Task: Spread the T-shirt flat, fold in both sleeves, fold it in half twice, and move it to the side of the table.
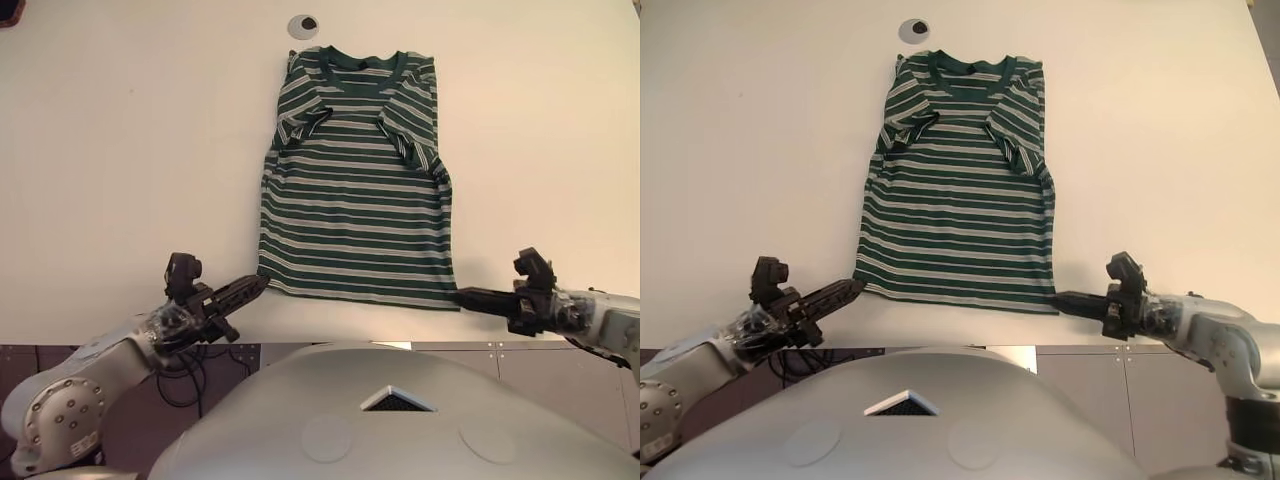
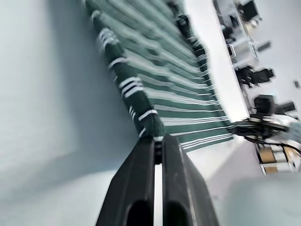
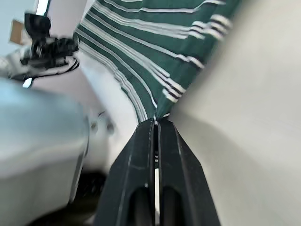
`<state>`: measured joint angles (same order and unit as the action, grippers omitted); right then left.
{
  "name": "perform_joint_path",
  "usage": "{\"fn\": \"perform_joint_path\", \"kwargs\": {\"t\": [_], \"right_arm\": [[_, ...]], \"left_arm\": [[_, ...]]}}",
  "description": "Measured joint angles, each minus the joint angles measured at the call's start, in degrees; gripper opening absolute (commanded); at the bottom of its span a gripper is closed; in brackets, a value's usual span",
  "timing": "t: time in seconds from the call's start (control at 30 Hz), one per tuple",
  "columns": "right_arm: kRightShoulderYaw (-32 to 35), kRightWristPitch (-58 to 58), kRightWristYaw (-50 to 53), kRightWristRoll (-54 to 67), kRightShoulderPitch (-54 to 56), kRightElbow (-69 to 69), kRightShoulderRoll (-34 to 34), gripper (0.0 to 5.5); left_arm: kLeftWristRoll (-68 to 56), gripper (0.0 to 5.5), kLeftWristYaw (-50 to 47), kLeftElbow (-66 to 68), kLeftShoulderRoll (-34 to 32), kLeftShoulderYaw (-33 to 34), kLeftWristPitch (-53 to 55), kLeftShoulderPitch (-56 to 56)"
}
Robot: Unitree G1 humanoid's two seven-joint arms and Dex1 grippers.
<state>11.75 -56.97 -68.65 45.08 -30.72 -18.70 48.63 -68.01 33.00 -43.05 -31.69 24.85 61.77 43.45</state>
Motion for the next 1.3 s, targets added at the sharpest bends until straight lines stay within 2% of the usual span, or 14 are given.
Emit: {"fn": "perform_joint_path", "kwargs": {"t": [0.13,0.23,0.4,0.5,0.57,0.67,0.8,0.9,1.07,1.3], "right_arm": [[2.1,2.4,-5.0,0.1,-5.0,-0.9,3.4,0.01],[3.8,2.4,-5.2,2.1,-6.0,-1.9,3.5,0.01],[7.7,-6.4,0.6,15.8,7.8,0.2,1.3,0.01],[11.4,-12.7,10.0,22.8,24.6,11.7,1.1,0.01],[11.8,-13.2,17.6,22.9,33.1,16.5,-2.7,0.01],[7.5,-10.3,28.2,18.8,44.7,22.4,-12.2,0.01],[1.4,-2.9,32.8,7.6,56.6,34.0,-16.6,0.01],[-2.4,4.2,32.6,-0.3,63.2,44.5,-19.1,0.01],[-4.6,12.5,31.3,-9.2,69.0,57.9,-21.3,0.01],[-2.4,20.4,31.7,-14.4,71.9,69.0,-23.4,0.01]], "left_arm": [[0.1,0.00,8.9,-3.5,-1.8,-0.1,-3.2,8.1],[-0.8,0.00,10.9,-3.7,-1.6,-0.2,-5.3,10.0],[-9.8,0.00,-0.2,1.1,-1.1,-0.4,-8.8,-4.5],[-11.3,0.00,-7.9,8.9,-1.8,-3.3,-9.5,-21.6],[-9.6,0.00,-10.9,14.3,-2.1,-5.6,-9.3,-30.0],[-2.3,0.00,-12.2,26.8,-2.2,-11.3,-9.0,-45.6],[9.3,0.00,-8.3,44.1,-1.2,-18.2,-11.0,-60.5],[16.8,0.00,-4.0,55.8,1.5,-21.5,-14.1,-68.9],[25.6,0.00,1.4,69.9,5.4,-23.8,-18.5,-76.7],[34.0,0.00,5.4,85.2,9.4,-23.4,-24.7,-85.0]]}}
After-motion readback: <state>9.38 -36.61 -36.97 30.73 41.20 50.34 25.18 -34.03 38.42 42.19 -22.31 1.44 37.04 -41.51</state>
